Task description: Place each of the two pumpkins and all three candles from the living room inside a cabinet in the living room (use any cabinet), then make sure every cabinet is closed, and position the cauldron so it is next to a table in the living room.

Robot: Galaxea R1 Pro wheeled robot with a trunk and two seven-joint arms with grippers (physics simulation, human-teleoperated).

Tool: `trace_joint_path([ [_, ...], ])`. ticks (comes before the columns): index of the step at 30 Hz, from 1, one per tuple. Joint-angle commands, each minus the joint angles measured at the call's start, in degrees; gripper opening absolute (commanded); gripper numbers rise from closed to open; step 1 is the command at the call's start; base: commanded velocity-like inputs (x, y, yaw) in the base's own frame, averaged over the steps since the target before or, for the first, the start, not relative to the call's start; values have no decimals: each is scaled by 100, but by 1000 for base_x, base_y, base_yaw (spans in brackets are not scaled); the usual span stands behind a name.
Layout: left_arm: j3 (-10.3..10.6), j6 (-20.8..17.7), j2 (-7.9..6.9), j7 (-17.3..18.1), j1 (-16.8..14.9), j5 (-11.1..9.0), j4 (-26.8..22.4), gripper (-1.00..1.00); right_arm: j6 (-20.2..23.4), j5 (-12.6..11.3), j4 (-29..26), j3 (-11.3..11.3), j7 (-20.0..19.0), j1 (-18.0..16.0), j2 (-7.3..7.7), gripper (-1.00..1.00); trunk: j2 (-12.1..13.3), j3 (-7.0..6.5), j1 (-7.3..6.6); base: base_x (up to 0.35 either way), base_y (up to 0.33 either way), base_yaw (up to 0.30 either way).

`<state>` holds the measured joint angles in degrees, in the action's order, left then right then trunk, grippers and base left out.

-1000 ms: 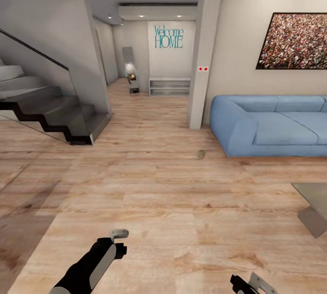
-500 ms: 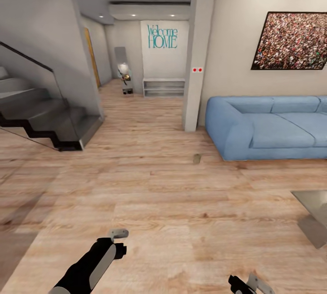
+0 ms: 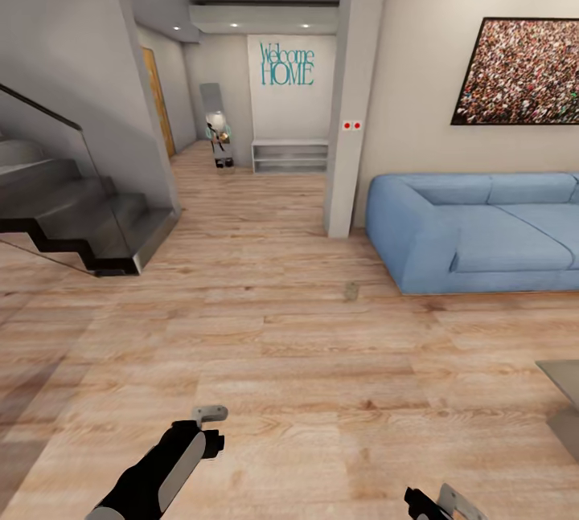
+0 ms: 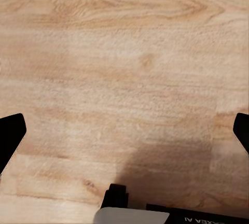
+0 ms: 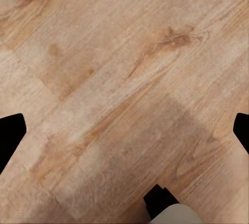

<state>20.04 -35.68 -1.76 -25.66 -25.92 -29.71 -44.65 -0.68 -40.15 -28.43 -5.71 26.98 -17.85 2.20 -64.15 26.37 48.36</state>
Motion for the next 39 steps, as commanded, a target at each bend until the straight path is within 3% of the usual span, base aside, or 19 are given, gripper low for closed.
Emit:
trace_joint_path([
  [1, 0, 0, 0, 0, -1, 0, 0, 100, -2, 6, 0, 0, 0, -4, 0, 100, 0, 0, 0, 327, 75, 0],
  [39, -12, 0, -5, 8, -1, -4, 0, 100, -9, 18, -3, -10, 0, -4, 0, 100, 0, 0, 0, 327, 56, 0],
])
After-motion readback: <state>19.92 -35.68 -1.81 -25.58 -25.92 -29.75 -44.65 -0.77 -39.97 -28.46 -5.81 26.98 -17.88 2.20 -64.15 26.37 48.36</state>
